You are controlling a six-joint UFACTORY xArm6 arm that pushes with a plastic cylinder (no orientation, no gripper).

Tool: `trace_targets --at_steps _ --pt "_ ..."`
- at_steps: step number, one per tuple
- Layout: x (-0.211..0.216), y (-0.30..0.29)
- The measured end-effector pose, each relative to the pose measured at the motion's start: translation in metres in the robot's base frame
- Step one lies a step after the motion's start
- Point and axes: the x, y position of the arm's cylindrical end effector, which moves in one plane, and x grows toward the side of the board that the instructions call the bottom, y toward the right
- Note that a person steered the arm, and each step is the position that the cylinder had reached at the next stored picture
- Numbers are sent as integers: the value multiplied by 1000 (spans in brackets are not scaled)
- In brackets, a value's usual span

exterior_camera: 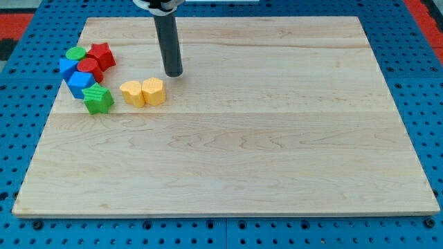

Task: Move your arm to the centre left of the board

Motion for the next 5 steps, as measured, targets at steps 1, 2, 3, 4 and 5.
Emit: trace_targets --at_steps 1,2,3,4,5 --pt "0 8" --pt "48 44" --pt "136 44" --pt "214 -7" --pt "216 -133"
